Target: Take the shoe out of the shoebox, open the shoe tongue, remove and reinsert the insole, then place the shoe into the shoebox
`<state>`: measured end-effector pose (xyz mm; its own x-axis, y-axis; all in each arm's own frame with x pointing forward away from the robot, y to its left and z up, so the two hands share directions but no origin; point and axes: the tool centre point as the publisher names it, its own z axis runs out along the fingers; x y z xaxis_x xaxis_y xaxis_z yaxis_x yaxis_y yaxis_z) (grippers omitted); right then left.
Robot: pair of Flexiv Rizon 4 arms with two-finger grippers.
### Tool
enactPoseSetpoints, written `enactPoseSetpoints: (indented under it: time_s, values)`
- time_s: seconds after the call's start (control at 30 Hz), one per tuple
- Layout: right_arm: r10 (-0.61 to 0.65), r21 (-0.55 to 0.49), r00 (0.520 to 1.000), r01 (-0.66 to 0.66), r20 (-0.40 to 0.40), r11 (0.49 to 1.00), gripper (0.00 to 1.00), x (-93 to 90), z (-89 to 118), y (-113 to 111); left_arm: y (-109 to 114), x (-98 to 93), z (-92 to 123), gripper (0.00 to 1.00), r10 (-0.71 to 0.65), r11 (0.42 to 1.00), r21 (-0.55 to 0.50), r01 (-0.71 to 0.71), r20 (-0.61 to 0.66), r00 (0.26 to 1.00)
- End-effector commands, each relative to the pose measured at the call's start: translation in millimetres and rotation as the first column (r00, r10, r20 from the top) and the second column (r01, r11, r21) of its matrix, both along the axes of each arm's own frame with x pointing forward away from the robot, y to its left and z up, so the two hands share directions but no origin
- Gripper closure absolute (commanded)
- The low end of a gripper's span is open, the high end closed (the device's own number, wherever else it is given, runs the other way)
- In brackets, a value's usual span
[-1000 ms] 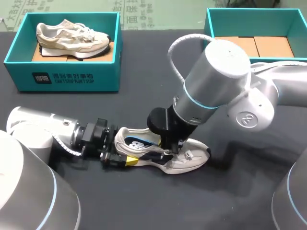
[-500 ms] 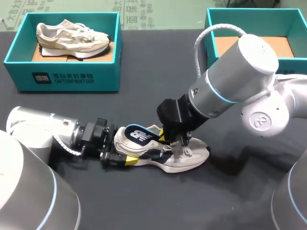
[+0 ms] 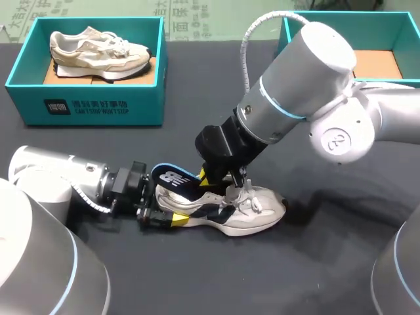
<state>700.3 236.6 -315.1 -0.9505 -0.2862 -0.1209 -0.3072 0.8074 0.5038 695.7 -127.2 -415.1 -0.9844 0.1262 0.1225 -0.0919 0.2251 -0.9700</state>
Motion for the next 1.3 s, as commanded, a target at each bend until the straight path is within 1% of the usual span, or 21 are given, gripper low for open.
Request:
enactPoseSetpoints:
  time_s: [0.03, 0.23, 0.37, 0.47, 0.53, 0.6, 0.67, 0.7, 0.73, 0.77, 0.9, 1.0, 1.1, 1.2, 1.3]
  values:
    - [0.02, -0.027, 1.0, -0.021, -0.016, 0.999, 1.0, 5.1, 0, 18, -1, 0.5, 0, 1.0, 0.0, 1.0, 0.001, 0.0, -0.001, 1.0]
    - [0.027, -0.033, 0.999, -0.028, -0.034, 0.999, 1.0, 8.6, -2, 23, -1, 0.5, 0, 1.0, 0.0, 1.0, 0.001, 0.0, -0.001, 1.0]
    - [-0.023, -0.043, 0.999, 0.021, -0.044, 0.999, 1.0, 10.7, -4, 20, -1, 0.5, 0, 1.0, 0.0, 1.0, 0.001, 0.0, -0.001, 1.0]
    - [-0.034, -0.042, 0.998, 0.032, -0.043, 0.999, 1.0, 11.0, -4, 18, -1, 0.5, 0, 1.0, 0.0, 1.0, 0.001, 0.0, -0.001, 1.0]
    - [-0.036, -0.042, 0.999, 0.034, -0.04, 0.999, 0.91, 10.7, -2, 17, -1, 0.5, 0, 1.0, 0.0, 1.0, 0.001, 0.0, -0.001, 1.0]
    - [-0.045, -0.045, 0.998, 0.044, -0.039, 0.998, 0.9, 10.9, -1, 15, -1, 0.5, 0, 1.0, 0.0, 1.0, 0.001, 0.0, -0.001, 1.0]
    - [-0.058, -0.048, 0.998, 0.056, -0.039, 0.997, 0.84, 10.8, 1, 13, -1, 0.5, 0, 1.0, 0.0, 1.0, 0.001, 0.0, -0.001, 1.0]
    - [-0.059, -0.049, 0.998, 0.057, -0.039, 0.997, 0.78, 10.5, 3, 13, -1, 0.5, 0, 1.0, 0.0, 1.0, 0.001, 0.0, -0.001, 1.0]
    - [-0.063, -0.048, 0.997, 0.061, -0.037, 0.997, 0.7, 10.1, 5, 12, -1, 0.5, 0, 1.0, 0.0, 1.0, 0.001, 0.0, -0.001, 1.0]
    - [-0.067, -0.05, 0.997, 0.065, -0.035, 0.997, 0.66, 9.7, 6, 11, -1, 0.5, 0, 1.0, 0.0, 1.0, 0.001, 0.0, -0.001, 1.0]
    - [-0.081, -0.063, 0.996, 0.079, -0.041, 0.995, 0.68, 9.8, 11, 12, -1, 0.5, 0, 1.0, 0.0, 1.0, 0.001, 0.0, -0.001, 1.0]
    - [-0.1, -0.09, 0.992, 0.092, -0.082, 0.992, 0.69, 12.4, 13, 15, -1, 0.5, 0, 1.0, 0.0, 1.0, 0.001, 0.0, -0.001, 1.0]
    - [-0.12, -0.115, 0.982, 0.103, -0.148, 0.988, 0.71, 15.4, 12, 17, -1, 0.5, 0, 1.0, 0.0, 1.0, 0.001, 0.0, -0.001, 1.0]
    - [-0.143, -0.133, 0.968, 0.117, -0.205, 0.984, 0.69, 18.5, 11, 18, -1, 0.5, 0, 1.0, 0.0, 1.0, 0.001, 0.0, -0.001, 1.0]
    - [-0.168, -0.14, 0.958, 0.137, -0.234, 0.981, 0.67, 19.8, 12, 18, -1, 0.5, 0, 1.0, 0.0, 1.0, 0.001, 0.0, -0.001, 1.0]
